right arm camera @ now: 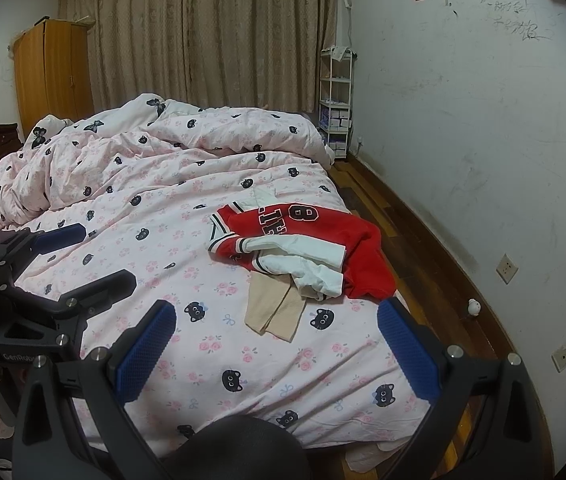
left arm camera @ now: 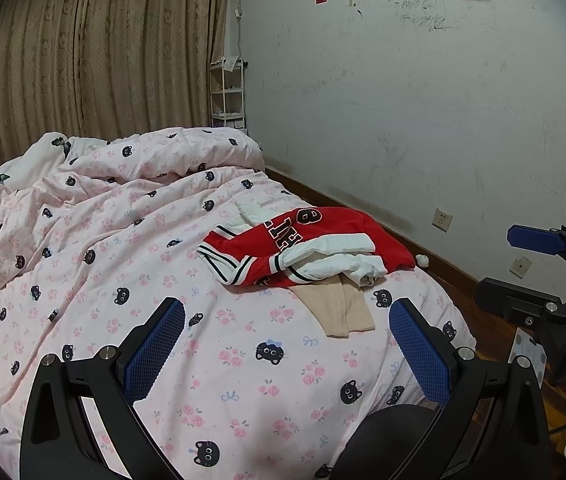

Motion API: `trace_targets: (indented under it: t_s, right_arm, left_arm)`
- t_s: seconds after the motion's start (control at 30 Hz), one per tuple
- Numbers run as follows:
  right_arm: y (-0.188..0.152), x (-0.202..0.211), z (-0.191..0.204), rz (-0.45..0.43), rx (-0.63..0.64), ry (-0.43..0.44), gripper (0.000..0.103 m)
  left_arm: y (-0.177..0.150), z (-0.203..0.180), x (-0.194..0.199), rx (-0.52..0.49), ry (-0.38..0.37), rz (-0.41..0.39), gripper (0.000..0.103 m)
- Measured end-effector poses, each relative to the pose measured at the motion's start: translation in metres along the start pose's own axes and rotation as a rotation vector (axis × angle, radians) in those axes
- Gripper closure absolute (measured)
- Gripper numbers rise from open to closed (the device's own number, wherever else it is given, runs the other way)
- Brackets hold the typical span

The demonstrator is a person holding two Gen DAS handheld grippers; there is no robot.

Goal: Fold clothes

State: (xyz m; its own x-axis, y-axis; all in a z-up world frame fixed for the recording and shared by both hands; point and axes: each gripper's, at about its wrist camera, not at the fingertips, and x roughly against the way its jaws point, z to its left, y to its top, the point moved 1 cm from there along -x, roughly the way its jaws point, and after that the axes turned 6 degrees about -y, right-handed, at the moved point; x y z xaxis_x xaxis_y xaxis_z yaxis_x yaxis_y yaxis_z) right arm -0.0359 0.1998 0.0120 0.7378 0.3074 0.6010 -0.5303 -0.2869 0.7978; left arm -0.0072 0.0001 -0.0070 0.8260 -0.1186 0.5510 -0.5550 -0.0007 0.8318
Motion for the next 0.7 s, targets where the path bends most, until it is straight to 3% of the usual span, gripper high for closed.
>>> trace_targets:
  t_s: [0.7]
  right_arm:
    - [0.0024,-0.002,0.0026,0.004,0.009,0.007,0.0]
  left_arm:
    - [0.0015,0.0006,-0.001,0.004,-0.005,0.004,0.002]
